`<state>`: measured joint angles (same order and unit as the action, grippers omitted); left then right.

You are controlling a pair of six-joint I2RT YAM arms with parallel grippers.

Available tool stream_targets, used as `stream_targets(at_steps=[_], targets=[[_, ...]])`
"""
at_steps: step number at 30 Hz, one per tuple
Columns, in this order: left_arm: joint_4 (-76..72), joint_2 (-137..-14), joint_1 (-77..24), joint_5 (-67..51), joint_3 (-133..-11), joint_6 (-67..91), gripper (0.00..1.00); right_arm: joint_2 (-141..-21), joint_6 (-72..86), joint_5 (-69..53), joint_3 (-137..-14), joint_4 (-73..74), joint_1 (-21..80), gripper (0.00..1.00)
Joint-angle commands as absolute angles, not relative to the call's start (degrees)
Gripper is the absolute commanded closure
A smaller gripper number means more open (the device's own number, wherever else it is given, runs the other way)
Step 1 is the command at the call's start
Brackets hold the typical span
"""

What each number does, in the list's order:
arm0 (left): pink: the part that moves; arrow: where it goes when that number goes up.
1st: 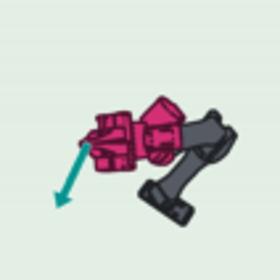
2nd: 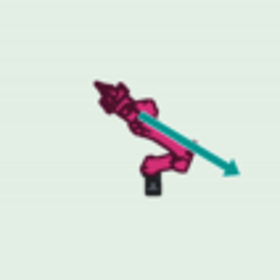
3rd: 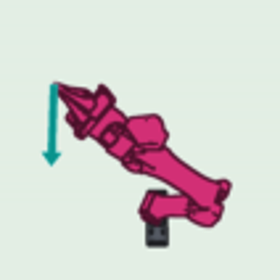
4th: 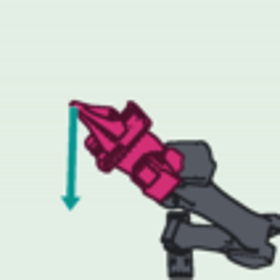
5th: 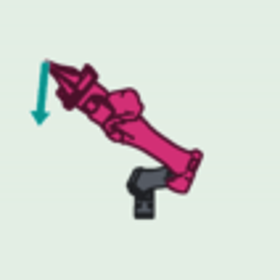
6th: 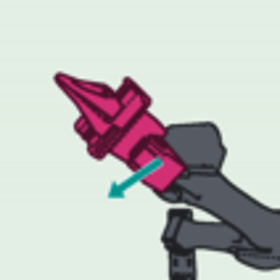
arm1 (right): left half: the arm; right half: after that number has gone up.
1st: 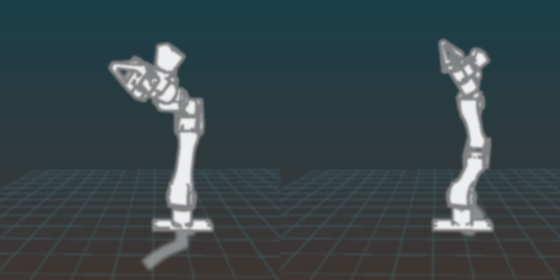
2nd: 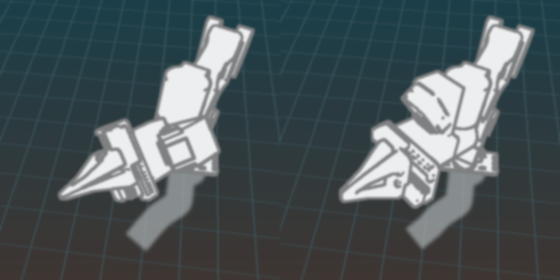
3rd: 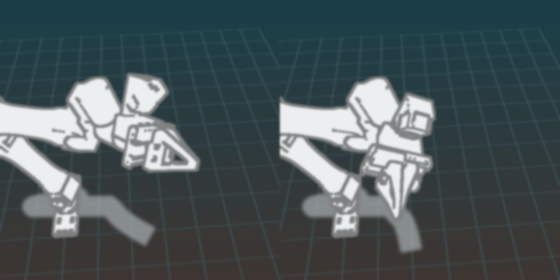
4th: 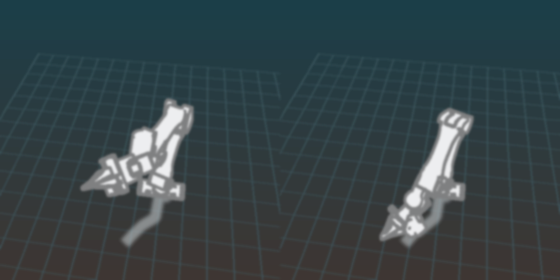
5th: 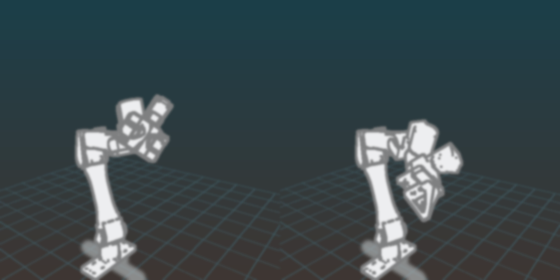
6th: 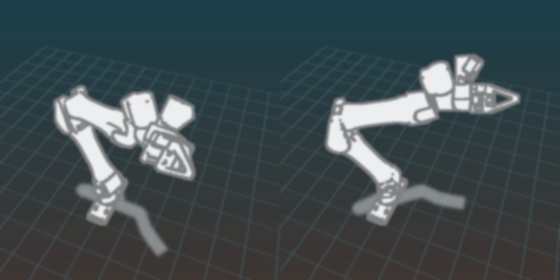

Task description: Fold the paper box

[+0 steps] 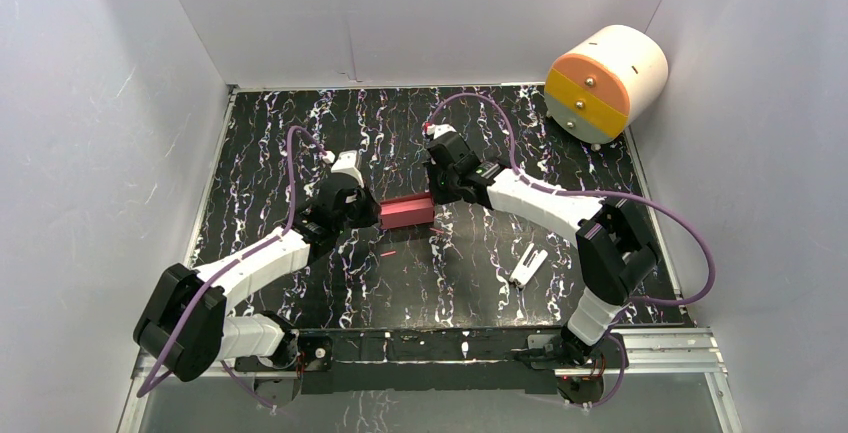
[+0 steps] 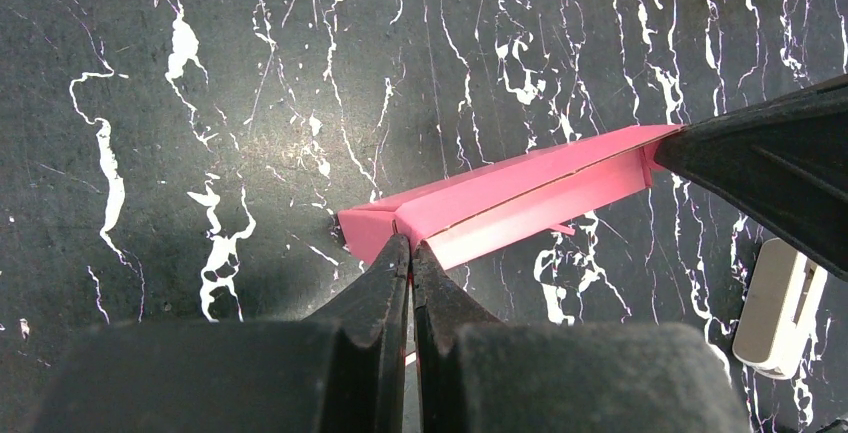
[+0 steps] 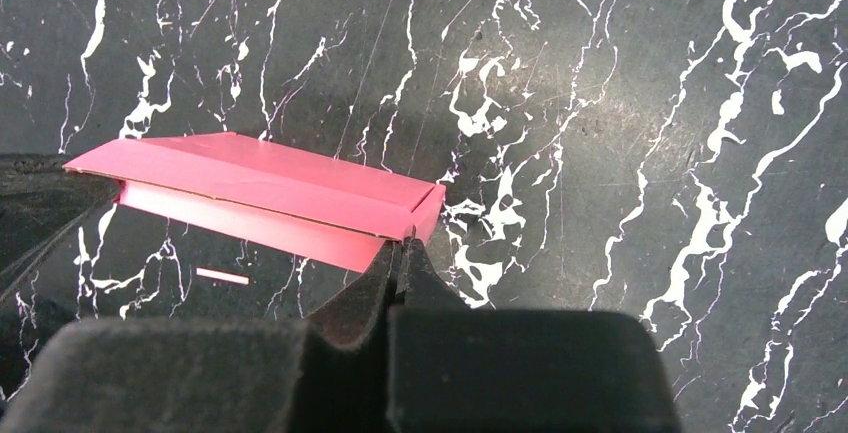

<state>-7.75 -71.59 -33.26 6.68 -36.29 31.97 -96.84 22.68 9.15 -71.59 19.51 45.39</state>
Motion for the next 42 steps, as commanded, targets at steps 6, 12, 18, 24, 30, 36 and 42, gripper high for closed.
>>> stream_targets(at_steps=[6, 12, 18, 24, 30, 36, 42], targets=[[-4.2, -72.6, -34.1, 6.2, -36.6, 32.6, 1.00, -96.8, 25.4, 11.1, -69.3, 16.5, 47.2, 1.00], [-4.2, -72.9, -34.3, 5.9, -36.9, 32.9, 1.00, -97.5, 26.5, 10.7, -69.5, 16.8, 47.5, 1.00], [-4.5, -72.9, -34.4, 6.0, -36.6, 33.0, 1.00, -97.4, 26.9, 11.9, -69.2, 16.5, 48.2, 1.00], [-5.1, -72.7, -34.4, 6.3, -35.8, 33.0, 1.00, -96.6, 24.4, 13.9, -65.5, 12.8, 49.0, 1.00], [-6.0, -72.0, -34.4, 6.1, -34.8, 32.5, 1.00, -95.1, 22.0, 14.4, -59.5, 5.9, 49.4, 1.00], [-6.6, -71.7, -34.4, 6.2, -33.6, 31.7, 1.00, -94.0, 18.0, 14.9, -54.7, 1.1, 49.5, 1.00], [-6.8, -71.9, -34.4, 6.7, -32.7, 31.3, 1.00, -92.2, 15.2, 13.1, -51.6, -3.5, 49.5, 1.00]])
